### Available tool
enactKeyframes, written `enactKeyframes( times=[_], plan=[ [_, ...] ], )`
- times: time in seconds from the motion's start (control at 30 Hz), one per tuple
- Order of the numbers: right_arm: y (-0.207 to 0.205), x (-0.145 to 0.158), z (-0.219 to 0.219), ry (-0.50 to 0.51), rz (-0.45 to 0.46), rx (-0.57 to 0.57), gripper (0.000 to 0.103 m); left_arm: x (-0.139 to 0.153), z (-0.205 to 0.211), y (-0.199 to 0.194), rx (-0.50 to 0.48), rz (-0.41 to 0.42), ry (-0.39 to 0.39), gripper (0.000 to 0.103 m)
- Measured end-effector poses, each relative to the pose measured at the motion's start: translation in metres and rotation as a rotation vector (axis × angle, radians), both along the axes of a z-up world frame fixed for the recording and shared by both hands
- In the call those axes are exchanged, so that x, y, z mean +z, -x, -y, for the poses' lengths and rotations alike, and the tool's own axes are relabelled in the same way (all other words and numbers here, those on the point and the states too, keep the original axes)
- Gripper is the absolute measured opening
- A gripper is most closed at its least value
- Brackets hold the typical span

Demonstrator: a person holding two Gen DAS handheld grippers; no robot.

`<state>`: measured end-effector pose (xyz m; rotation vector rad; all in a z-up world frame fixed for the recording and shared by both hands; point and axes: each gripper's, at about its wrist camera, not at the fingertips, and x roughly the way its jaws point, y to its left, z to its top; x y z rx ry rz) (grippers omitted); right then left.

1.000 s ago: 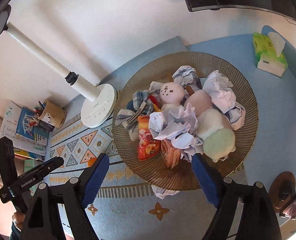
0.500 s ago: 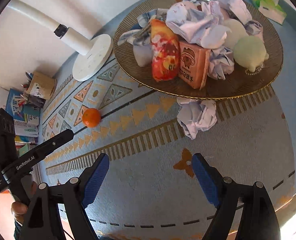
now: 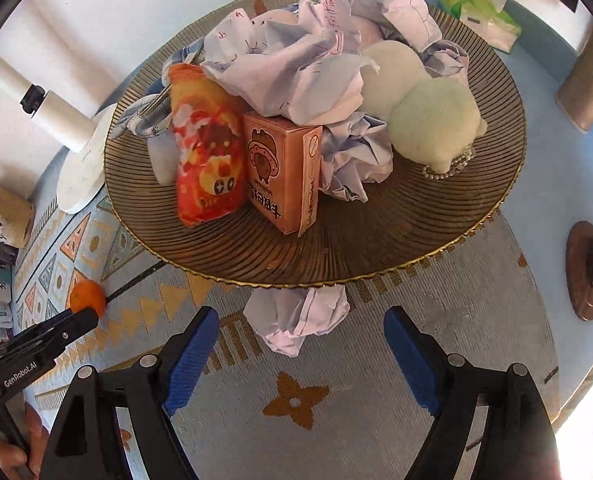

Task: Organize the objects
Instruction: 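Grasp the last tangerine with the left tool while the right tool grasps a paper ball, then carry the tangerine and paper ball over the glass plate and open both tools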

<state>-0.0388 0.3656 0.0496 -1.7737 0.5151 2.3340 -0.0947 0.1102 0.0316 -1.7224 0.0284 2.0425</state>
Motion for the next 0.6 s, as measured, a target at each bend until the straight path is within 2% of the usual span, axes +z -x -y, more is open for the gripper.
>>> enactKeyframes(
  times=[0.1, 0.23, 0.4, 0.6],
  plan=[
    [0.007, -0.003, -0.001, -0.001, -0.007, -0.009, 0.082, -0.001, -0.004, 0.002, -0.007, -0.010, 0.003, 0.042],
    [0.015, -0.006, 0.001, 0.005, -0.003, 0.024, 0.050, 0.001, -0.006, 0.002, -0.002, -0.048, -0.016, 0.038],
    [0.010, -0.003, 0.007, 0.058, -0.017, 0.089, 0.049, 0.004, -0.002, -0.002, 0.004, -0.061, -0.022, 0.037],
    [-0.019, 0.026, 0.034, 0.147, -0.026, 0.277, 0.049, 0.021, 0.007, -0.016, 0.022, -0.057, -0.037, 0.037]
  ],
)
